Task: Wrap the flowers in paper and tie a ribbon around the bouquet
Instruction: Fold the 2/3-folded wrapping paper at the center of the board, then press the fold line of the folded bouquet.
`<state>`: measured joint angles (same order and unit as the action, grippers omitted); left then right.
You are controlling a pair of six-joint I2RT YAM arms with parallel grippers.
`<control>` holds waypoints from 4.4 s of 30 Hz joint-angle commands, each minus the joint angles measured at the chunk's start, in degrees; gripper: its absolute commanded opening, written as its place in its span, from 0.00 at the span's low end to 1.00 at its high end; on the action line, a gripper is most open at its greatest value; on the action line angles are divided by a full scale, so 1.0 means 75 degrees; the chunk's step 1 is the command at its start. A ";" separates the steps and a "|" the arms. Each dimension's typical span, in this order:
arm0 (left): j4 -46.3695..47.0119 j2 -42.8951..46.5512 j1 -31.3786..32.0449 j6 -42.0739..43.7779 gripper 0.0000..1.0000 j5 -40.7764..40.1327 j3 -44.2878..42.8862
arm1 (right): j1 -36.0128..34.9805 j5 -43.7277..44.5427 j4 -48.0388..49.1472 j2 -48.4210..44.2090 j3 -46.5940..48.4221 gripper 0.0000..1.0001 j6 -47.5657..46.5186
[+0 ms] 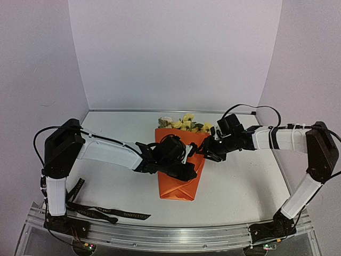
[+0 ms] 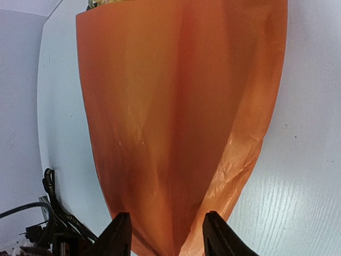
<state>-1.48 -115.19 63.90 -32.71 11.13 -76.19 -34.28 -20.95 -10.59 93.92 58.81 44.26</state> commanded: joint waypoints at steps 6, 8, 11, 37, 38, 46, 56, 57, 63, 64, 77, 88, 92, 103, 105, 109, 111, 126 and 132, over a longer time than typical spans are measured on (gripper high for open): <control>-0.0001 -0.0181 -0.0086 0.0210 0.03 0.0311 -0.0570 | 0.0355 -0.0392 0.0322 0.0594 0.0642 0.03 0.0387; 0.0020 -0.0072 -0.0126 0.0192 0.14 0.0329 -0.0492 | 0.0397 -0.0461 0.0322 0.0718 0.0757 0.00 0.0346; 0.0068 0.0311 -0.0229 0.0170 0.32 0.0313 -0.0294 | 0.0418 -0.0571 0.0310 0.0938 0.0969 0.00 0.0224; 0.0162 0.0979 -0.1352 -0.0148 0.21 0.1751 0.1597 | 0.0456 -0.0041 -0.0455 0.1706 0.1293 0.00 -0.0461; 0.0162 0.0887 -0.1356 -0.0178 0.21 0.1766 0.1570 | 0.0457 -0.0037 -0.0499 0.1716 0.1309 0.00 -0.0479; 0.0437 0.0559 -0.1348 -0.0265 0.21 0.1884 0.1417 | 0.0378 -0.0154 -0.1199 0.1233 0.1404 0.27 -0.0633; 0.0511 0.0458 -0.1348 -0.0292 0.20 0.1979 0.1376 | -0.0083 -0.0374 -0.1867 -0.0006 0.0744 0.33 -0.0554; 0.0506 0.0444 -0.1348 -0.0291 0.20 0.1997 0.1361 | -0.0144 -0.0496 -0.1843 -0.0040 0.0680 0.32 -0.0509; 0.0514 0.0410 -0.1348 -0.0292 0.19 0.2039 0.1314 | -0.0543 -0.1362 -0.1398 0.0224 0.0483 0.19 -0.0171; 0.0504 0.0400 -0.1344 -0.0287 0.19 0.2040 0.1308 | -0.0597 -0.1472 -0.1252 0.0289 0.0441 0.17 -0.0075; 0.0442 0.0362 -0.1348 -0.0278 0.19 0.2044 0.1206 | -0.1090 -0.1451 -0.0116 0.0793 -0.0470 0.13 0.0602; -0.0093 0.1014 -0.1348 0.0087 0.20 0.2100 0.1500 | -0.1078 -0.0941 0.0028 0.1512 -0.0537 0.10 0.0625; -0.0397 0.1502 -0.1348 0.0143 0.18 0.2085 0.2031 | -0.1076 -0.0809 0.0025 0.1606 -0.0536 0.09 0.0760; -0.0340 0.1753 -0.1255 0.0021 0.11 0.2264 0.2872 | -0.1067 -0.0691 0.0017 0.1849 -0.0493 0.07 0.1057; -0.0245 0.1670 -0.1254 -0.0066 0.10 0.2287 0.3007 | -0.1067 -0.0647 0.0011 0.1847 -0.0493 0.07 0.1052; -0.0062 0.1601 -0.1243 -0.0300 0.09 0.2289 0.3403 | -0.1067 -0.0578 -0.0034 0.1856 -0.0502 0.07 0.1031; 0.0032 0.1552 -0.1243 -0.0366 0.09 0.2261 0.3558 | -0.1067 -0.0575 -0.0052 0.1871 -0.0495 0.07 0.1025; -0.0451 0.2577 -0.1273 -0.0239 0.12 0.2095 0.3071 | -0.1067 -0.0595 -0.0157 0.1858 -0.0400 0.06 0.0938; -0.0398 0.1972 -0.1464 -0.0036 0.13 0.2088 0.2370 | -0.1067 -0.0532 -0.0323 0.1808 -0.0382 0.06 0.0802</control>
<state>-5.26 -98.43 54.05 -35.08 27.29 -53.72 -42.41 -28.91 -10.17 106.00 55.26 51.51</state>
